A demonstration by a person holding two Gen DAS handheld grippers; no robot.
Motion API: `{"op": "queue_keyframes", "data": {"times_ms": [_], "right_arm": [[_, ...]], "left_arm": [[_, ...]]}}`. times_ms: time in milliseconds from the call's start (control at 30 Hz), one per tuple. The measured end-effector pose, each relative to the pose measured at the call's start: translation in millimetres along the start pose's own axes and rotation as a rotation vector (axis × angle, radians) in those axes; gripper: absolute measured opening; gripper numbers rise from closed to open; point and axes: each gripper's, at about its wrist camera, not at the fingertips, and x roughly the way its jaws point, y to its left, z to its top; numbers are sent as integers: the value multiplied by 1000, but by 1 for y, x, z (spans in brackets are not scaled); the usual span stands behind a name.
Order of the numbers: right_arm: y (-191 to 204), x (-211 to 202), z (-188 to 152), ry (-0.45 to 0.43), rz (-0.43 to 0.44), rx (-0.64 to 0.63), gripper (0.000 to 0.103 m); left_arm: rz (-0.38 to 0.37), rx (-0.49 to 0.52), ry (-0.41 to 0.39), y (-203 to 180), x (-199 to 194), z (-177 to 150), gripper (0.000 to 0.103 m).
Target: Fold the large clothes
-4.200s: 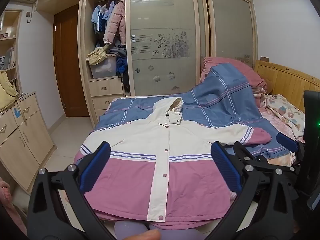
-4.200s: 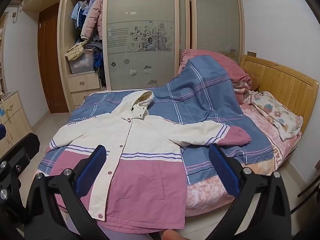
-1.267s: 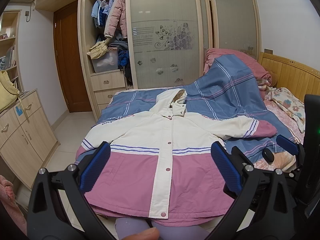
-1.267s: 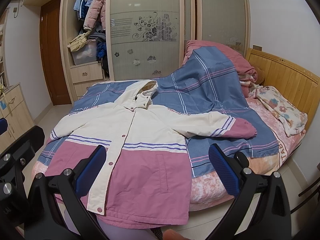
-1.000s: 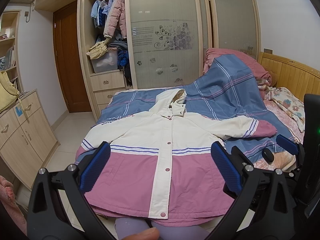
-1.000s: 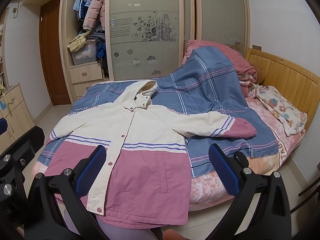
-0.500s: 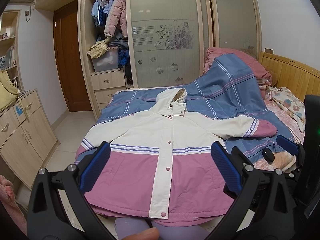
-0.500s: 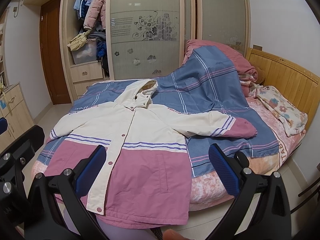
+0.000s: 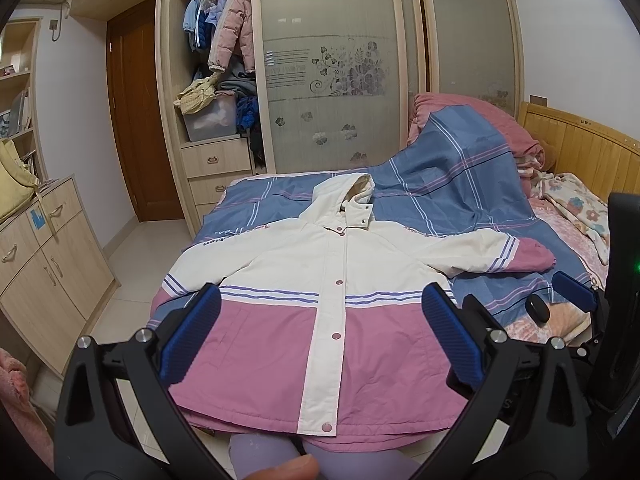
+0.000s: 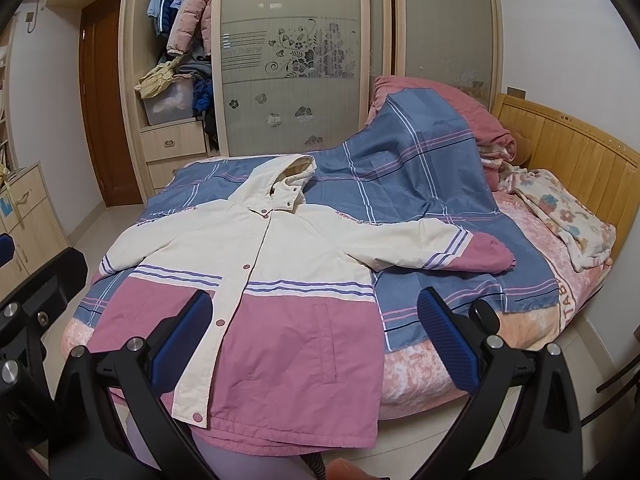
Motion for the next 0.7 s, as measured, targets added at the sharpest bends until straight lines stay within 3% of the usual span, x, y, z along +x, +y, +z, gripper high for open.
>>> {"op": "queue_keyframes", "data": {"times_ms": [600, 700], "right_arm": [[-6, 16, -3, 28, -3, 10, 102], [-27, 32, 2, 47, 25, 54, 102]], "left_arm": [[-7, 1, 30, -2, 17, -12, 101], [-69, -60, 58, 9, 36, -11, 101]]}}
